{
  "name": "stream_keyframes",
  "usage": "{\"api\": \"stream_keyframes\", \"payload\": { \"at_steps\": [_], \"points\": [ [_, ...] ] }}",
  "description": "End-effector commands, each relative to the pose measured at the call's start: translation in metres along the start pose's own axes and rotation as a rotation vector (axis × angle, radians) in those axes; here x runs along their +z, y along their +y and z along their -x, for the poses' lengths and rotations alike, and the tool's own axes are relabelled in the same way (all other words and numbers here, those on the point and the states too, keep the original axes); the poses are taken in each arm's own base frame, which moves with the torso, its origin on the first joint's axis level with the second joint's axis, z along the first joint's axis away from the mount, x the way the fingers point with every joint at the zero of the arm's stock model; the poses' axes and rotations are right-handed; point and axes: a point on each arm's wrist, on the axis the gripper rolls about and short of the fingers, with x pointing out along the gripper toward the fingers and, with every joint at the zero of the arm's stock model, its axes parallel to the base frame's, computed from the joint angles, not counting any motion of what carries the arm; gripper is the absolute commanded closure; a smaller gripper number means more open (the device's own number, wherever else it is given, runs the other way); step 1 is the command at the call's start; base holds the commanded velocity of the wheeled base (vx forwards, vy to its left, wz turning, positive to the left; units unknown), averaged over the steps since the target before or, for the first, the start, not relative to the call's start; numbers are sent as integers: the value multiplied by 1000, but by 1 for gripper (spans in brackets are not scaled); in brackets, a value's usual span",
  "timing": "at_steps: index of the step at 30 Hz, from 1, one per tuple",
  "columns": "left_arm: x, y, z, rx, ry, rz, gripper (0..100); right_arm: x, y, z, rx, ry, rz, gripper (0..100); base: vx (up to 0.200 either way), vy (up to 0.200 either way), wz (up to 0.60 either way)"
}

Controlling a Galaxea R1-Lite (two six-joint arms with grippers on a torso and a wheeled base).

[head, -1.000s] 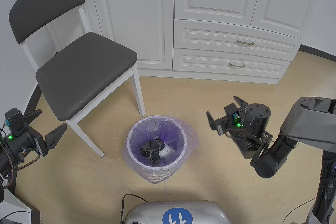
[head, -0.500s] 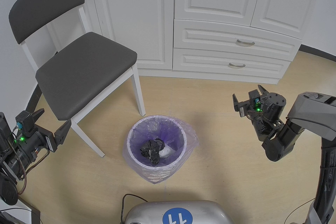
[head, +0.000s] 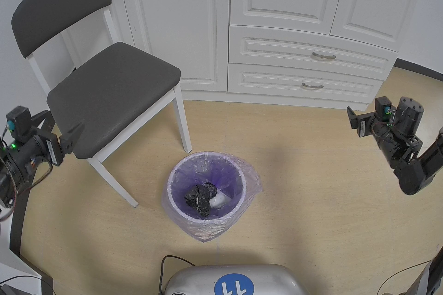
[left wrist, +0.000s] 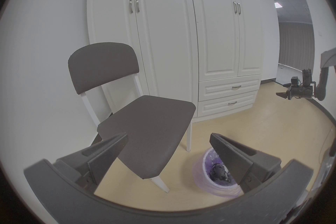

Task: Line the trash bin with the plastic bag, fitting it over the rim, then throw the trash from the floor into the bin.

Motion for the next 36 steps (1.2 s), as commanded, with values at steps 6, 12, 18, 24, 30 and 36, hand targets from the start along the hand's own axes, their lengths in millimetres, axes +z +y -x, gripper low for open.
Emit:
{"api": "stream_keyframes", "payload": {
  "at_steps": [6, 12, 18, 24, 30, 36],
  "points": [
    [144, 17, 97, 10, -116, 127, 0, 144, -110, 100, -102, -97, -286, 0, 0, 0, 0],
    [134, 12, 147, 15, -195, 128, 0, 162, -134, 164, -169, -176, -362, 0, 0, 0, 0],
    [118, 7, 181, 18, -230, 126, 0, 158, -138, 227, -182, -255, -379, 0, 0, 0, 0],
    [108, 4, 205, 24, -224, 129, 0, 145, -139, 282, -220, -298, -387, 0, 0, 0, 0],
    [89, -4, 253, 52, -275, 150, 0, 119, -135, 341, -213, -300, -383, 0, 0, 0, 0],
    [67, -12, 294, 63, -296, 148, 0, 88, -130, 387, -191, -284, -381, 0, 0, 0, 0]
  ]
}}
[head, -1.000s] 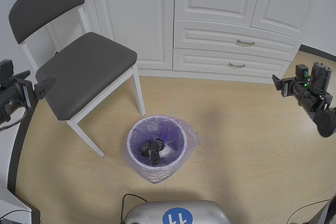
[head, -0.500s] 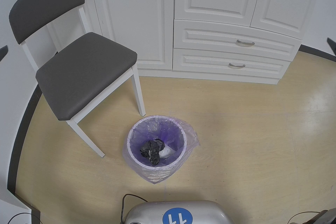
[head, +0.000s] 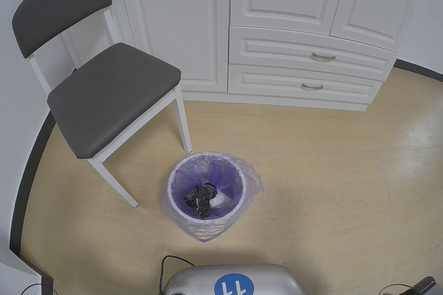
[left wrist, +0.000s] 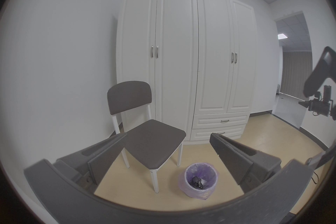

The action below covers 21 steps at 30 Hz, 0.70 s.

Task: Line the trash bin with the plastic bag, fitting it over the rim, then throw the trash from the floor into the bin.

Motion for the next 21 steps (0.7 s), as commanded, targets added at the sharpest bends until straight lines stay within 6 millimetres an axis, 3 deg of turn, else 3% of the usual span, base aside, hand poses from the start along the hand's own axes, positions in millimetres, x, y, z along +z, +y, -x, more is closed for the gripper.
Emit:
{"api": "stream_keyframes", "payload": {
  "at_steps": [1, 6, 12, 21],
  "points": [
    [-14, -5, 65, 16, -115, -3, 0, -17, -19, 70, 18, -86, -26, 0, 0, 0, 0],
    [-33, -12, 88, 51, -101, -13, 0, -36, -33, 98, 77, -105, -23, 0, 0, 0, 0],
    [-41, -15, 102, 63, -125, -18, 0, -46, -38, 114, 81, -143, -13, 0, 0, 0, 0],
    [-50, -21, 114, 96, -110, -26, 0, -60, -34, 108, 89, -107, -1, 0, 0, 0, 0]
  ]
}}
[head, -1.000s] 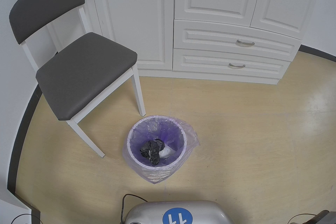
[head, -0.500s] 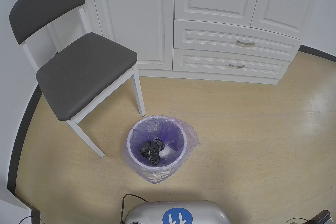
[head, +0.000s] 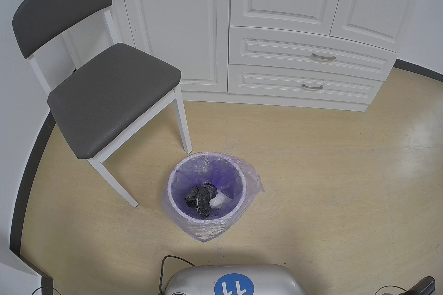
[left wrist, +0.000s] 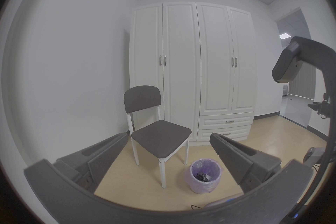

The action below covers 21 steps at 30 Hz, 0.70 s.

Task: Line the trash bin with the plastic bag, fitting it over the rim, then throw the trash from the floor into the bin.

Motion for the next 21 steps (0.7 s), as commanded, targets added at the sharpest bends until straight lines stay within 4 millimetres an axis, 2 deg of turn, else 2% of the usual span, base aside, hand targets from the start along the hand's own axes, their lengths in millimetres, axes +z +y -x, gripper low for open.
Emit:
{"api": "stream_keyframes", "payload": {
  "at_steps": [1, 4, 7, 14, 18, 21],
  "points": [
    [-3, -1, 9, 2, -28, -2, 0, -6, -1, 5, -6, -14, 3, 0, 0, 0, 0],
    [-11, 3, 13, -22, -33, -15, 0, -2, -1, 6, -7, -40, 2, 0, 0, 0, 0],
    [-27, 7, 16, -42, -21, -44, 0, 0, -1, 5, -8, -80, -5, 0, 0, 0, 0],
    [-30, 8, 9, 16, -31, -48, 0, 8, -1, 5, -12, -152, -21, 0, 0, 0, 0],
    [-28, 8, -2, 20, -117, -42, 0, 26, -3, 9, -34, -356, 7, 0, 0, 0, 0],
    [-34, 9, -17, 26, -168, -44, 0, 22, -1, 5, -49, -445, 32, 0, 0, 0, 0]
  ]
}}
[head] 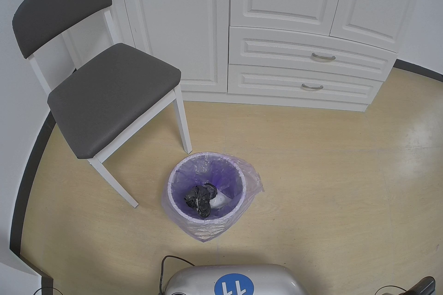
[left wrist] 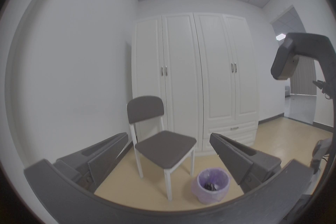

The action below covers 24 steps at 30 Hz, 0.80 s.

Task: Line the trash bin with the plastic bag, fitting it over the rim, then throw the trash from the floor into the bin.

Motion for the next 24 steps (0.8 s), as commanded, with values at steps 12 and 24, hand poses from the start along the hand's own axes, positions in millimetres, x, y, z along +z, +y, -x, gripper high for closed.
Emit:
{"api": "stream_keyframes", "payload": {
  "at_steps": [12, 24],
  "points": [
    [-132, -6, -68, 60, -76, 8, 0, -77, 7, 0, -1, -126, 86, 0, 0, 0, 0],
    [-169, -8, -64, 55, 282, 116, 0, -112, 9, 5, 19, 3, 91, 0, 0, 0, 0]
  ]
}}
